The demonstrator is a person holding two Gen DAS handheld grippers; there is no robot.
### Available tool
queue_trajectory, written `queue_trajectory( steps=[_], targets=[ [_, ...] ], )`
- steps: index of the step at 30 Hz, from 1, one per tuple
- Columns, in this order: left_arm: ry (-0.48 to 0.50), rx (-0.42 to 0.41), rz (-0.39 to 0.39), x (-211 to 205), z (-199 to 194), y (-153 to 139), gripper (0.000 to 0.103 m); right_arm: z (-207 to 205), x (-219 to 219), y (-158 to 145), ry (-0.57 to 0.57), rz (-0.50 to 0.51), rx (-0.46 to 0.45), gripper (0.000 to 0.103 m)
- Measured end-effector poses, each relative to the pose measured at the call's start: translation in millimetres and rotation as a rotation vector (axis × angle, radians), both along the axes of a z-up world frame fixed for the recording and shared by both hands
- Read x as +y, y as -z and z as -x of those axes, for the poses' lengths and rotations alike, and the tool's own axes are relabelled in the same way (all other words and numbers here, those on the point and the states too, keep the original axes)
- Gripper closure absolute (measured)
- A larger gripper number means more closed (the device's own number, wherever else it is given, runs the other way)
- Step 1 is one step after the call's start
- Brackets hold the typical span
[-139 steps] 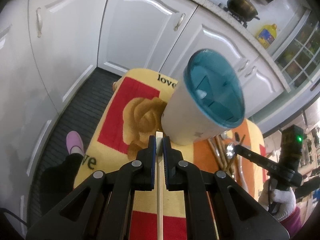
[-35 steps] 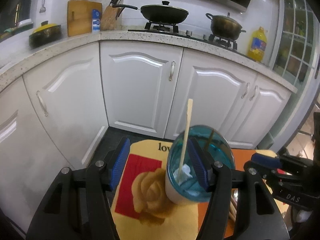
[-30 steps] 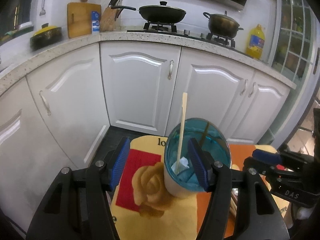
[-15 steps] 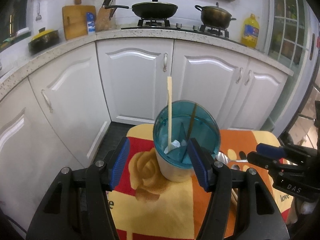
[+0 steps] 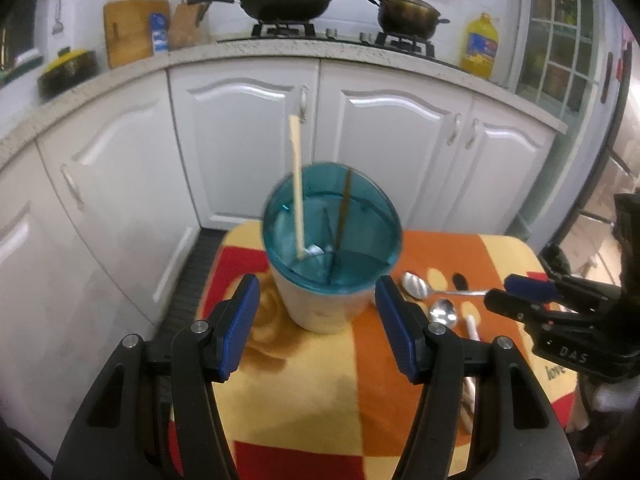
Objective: Organize utensils
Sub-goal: 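Move both open tools back over the remaining utensils, then grasp another wooden chopstick with the left tool while the right grasps a steel spoon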
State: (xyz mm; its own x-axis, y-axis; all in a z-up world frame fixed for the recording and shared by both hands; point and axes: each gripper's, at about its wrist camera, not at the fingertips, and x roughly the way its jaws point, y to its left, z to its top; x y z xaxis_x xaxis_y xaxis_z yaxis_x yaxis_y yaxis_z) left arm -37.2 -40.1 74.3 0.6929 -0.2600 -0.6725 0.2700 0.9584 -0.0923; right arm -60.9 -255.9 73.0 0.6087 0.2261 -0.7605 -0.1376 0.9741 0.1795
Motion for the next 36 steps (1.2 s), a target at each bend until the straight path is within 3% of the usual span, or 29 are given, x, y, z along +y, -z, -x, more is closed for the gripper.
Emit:
queue_trajectory(
  steps=[15,21,28,36],
  targets=[
    [0.078,0.164,0.099,-32,2,40,0.043,11,-35,16,0.053,0.018,0.032,0.063],
    [0.086,0.262,0.147,-47,-4,67,0.043,17,-65,35,0.082,-0.007,0.094,0.063],
    [0.09,0.334,0.181,-63,-11,90,0.043,7,-65,57,0.012,-0.104,0.131,0.069],
    [0.061,0.391,0.212,-75,-27,113,0.044,-30,-56,82,-0.035,-0.102,0.159,0.069]
  ],
)
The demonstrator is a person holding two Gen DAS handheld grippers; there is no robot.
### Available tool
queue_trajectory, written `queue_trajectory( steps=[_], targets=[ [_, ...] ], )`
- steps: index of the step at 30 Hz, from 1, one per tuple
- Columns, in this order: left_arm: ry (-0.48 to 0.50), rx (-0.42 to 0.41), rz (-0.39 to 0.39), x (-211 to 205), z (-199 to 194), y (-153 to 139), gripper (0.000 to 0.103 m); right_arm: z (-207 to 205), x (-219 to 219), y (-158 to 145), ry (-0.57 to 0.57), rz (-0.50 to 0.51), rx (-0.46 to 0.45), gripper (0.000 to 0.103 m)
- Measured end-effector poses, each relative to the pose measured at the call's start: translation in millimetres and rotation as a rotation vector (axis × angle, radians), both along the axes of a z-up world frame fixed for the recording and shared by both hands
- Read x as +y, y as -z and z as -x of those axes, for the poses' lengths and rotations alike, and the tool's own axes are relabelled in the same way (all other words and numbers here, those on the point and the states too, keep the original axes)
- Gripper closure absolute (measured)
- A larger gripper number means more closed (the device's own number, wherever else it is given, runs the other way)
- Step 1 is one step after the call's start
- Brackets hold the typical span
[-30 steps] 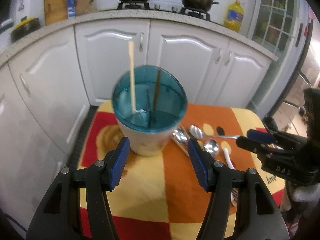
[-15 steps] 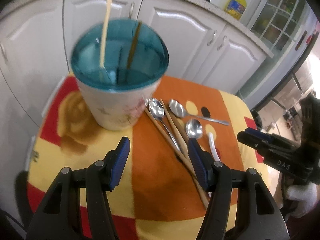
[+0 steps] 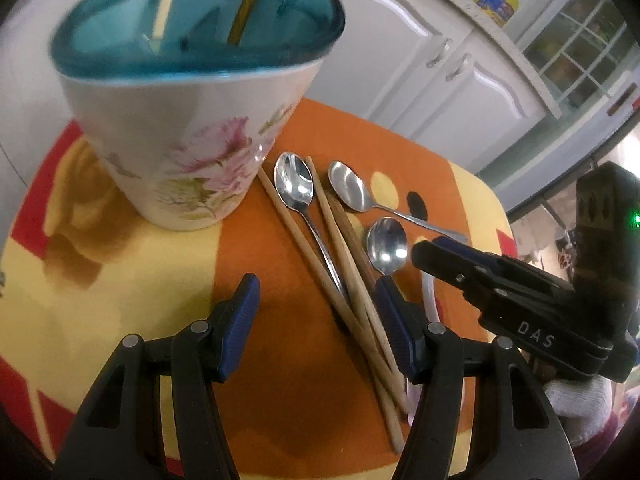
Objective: Organize utensils
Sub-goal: 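Grasp another wooden chopstick with the left tool while the right grasps a steel spoon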
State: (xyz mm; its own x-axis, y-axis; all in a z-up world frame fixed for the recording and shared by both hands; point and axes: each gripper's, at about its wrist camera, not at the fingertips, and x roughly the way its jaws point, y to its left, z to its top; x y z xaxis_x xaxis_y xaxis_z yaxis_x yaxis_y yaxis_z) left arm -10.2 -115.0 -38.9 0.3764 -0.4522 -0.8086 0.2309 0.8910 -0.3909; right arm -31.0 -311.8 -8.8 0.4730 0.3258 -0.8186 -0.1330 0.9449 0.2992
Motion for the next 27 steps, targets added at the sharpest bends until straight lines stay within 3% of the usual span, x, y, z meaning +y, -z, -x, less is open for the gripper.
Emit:
queue_trajectory(
  steps=[3,7,9,12,14,19,27],
  targets=[
    [-0.003,0.035,0.003,-5,-5,10,0.054,-8,-2,7,-0.007,-0.013,0.015,0.069],
    [0.017,0.029,-0.018,-10,-7,13,0.081,-19,-2,15,-0.021,-0.03,0.027,0.069],
    [0.031,0.037,-0.013,-9,-7,15,0.087,-24,0,19,-0.03,-0.036,0.034,0.069],
    [0.057,0.053,-0.007,-6,-8,16,0.089,-29,1,25,-0.039,-0.055,0.027,0.074],
    [0.078,0.062,-0.016,-3,-6,16,0.092,-32,-1,27,-0.041,-0.066,0.024,0.086],
    [0.174,0.079,-0.06,9,14,13,0.094,-28,-2,25,-0.06,-0.103,0.033,0.099],
    [0.265,0.094,-0.13,31,44,8,0.096,13,-1,16,-0.073,-0.147,0.052,0.1]
  ],
)
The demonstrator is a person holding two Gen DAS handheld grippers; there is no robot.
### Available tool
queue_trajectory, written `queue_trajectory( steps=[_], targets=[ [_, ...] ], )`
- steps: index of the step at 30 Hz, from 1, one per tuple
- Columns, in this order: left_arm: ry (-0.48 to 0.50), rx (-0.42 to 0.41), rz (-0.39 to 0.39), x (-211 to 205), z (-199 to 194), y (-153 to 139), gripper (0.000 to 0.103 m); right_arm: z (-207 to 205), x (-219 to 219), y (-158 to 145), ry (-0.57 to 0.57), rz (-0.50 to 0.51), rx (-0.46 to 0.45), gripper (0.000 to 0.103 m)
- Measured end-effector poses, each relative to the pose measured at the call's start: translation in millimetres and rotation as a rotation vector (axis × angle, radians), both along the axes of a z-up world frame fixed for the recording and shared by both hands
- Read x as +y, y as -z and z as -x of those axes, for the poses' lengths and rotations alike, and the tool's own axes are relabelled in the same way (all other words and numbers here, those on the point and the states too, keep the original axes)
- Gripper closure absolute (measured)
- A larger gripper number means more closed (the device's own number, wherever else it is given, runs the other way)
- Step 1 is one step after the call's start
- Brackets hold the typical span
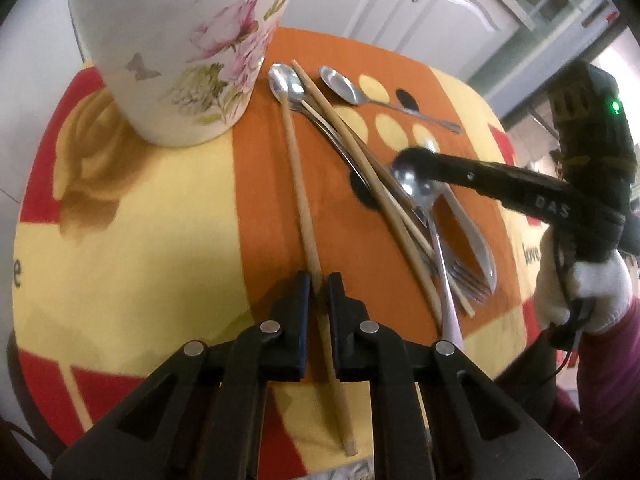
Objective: Organize utensils
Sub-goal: 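Grasp another wooden chopstick with the left tool while the right grasps a steel spoon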
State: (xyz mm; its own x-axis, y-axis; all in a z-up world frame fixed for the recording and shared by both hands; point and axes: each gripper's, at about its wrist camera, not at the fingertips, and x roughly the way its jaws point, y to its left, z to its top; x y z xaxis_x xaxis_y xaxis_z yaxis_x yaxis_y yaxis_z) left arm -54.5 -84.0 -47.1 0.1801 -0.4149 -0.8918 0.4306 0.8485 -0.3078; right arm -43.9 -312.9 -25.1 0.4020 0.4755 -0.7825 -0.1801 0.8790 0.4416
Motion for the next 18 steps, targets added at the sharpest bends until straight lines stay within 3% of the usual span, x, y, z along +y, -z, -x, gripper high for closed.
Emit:
queue_trajectory(
  steps=[6,10,16,18],
  targets=[
    [-0.009,-0.048,-0.035,3,-3,-8,0.095,26,4,1,-0.011,0.018,0.019,0.1],
    [-0.04,-0.072,-0.03,-2,-18,-12,0.072,26,4,4,-0.02,0.063,0.034,0.1],
    [-0.105,-0.074,-0.052,-21,-47,2,0.071,16,6,8,-0.046,0.091,0.045,0.097],
    [-0.106,-0.114,-0.067,-28,-50,2,0.071,16,6,9,-0.049,0.086,0.035,0.096]
  ],
)
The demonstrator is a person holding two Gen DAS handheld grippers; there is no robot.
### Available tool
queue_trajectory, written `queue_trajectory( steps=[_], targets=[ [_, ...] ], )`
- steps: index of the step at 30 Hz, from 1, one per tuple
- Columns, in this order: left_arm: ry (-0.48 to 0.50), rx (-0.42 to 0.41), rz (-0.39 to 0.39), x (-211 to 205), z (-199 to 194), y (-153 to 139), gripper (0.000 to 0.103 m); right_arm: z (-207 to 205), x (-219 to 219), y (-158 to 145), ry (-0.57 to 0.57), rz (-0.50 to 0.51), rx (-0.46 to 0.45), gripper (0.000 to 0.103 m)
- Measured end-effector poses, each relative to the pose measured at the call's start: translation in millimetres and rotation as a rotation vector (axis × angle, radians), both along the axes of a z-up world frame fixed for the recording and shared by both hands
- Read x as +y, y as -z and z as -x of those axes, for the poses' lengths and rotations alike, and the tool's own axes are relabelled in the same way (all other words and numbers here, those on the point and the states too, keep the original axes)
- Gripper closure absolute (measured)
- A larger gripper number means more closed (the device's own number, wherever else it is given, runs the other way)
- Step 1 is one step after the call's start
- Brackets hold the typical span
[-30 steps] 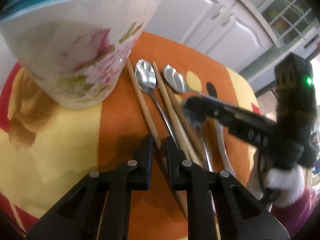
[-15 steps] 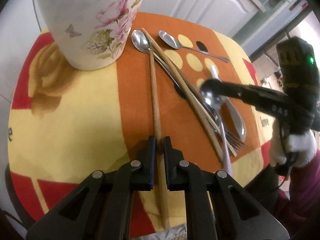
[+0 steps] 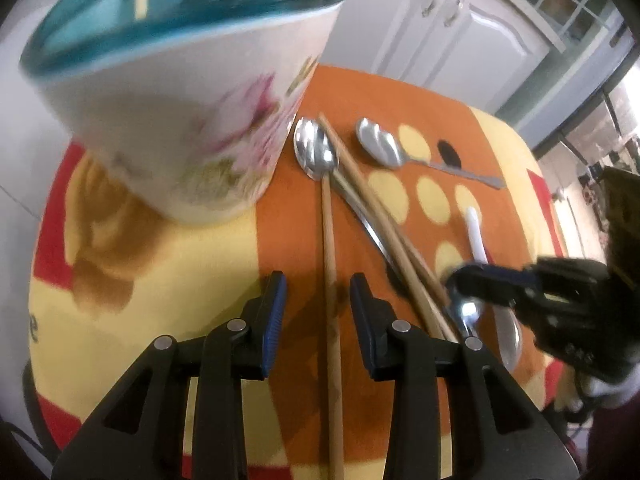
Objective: Organize utensils
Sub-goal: 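Grasp another wooden chopstick with the left tool while the right grasps a steel spoon, then lift the chopstick with the left tool while the right carries the spoon toward the cup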
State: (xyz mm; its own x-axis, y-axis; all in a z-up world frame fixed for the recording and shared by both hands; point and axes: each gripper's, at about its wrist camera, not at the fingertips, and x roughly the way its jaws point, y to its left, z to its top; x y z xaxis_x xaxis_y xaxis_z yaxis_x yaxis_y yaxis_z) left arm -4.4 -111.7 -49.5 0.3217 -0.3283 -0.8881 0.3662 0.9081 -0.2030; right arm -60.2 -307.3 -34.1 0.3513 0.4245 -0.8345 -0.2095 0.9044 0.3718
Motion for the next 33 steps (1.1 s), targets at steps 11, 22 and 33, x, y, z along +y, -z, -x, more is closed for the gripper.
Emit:
queue_trajectory(
  steps=[11,22,33],
  targets=[
    [0.028,0.009,0.089,11,9,-10,0.098,24,-6,-36,0.028,-0.009,-0.103,0.1],
    [0.012,-0.087,0.236,50,32,-79,0.099,32,0,-80,0.042,-0.033,-0.213,0.1],
    [0.026,-0.173,0.293,70,49,-127,0.098,29,11,-117,0.039,-0.035,-0.312,0.1]
  ],
)
